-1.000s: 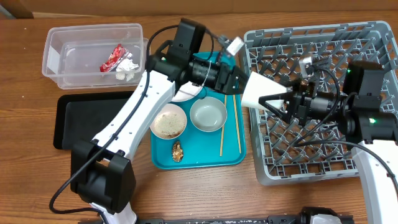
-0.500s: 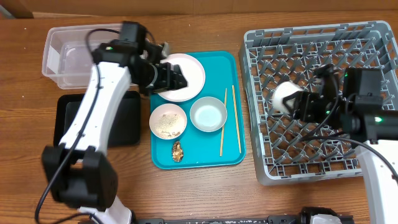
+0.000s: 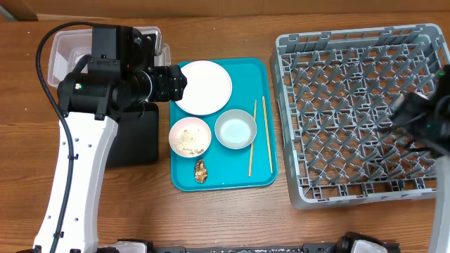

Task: Sort waste into correct bins and load items into the dishwasher
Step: 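Place the white cup upside down in the rack's right side with the right gripper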

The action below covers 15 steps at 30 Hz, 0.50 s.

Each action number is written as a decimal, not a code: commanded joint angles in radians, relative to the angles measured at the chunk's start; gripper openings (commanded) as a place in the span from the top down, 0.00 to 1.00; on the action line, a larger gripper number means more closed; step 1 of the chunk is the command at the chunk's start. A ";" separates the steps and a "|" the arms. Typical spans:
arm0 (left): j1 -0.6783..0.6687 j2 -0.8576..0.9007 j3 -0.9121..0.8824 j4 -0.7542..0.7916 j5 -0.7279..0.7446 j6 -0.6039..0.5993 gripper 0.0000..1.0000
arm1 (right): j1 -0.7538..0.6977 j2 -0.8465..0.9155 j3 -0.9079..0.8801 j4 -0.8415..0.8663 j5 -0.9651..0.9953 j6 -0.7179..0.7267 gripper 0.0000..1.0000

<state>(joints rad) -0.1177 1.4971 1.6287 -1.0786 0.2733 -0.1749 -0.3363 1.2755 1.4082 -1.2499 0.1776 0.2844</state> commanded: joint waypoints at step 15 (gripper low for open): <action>-0.001 0.000 0.010 -0.010 -0.021 0.025 0.22 | -0.255 0.340 0.018 -0.045 -0.097 0.037 0.96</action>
<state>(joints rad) -0.1177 1.4979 1.6287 -1.0874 0.2600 -0.1749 -0.5892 1.5848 1.4082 -1.2976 0.0925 0.3145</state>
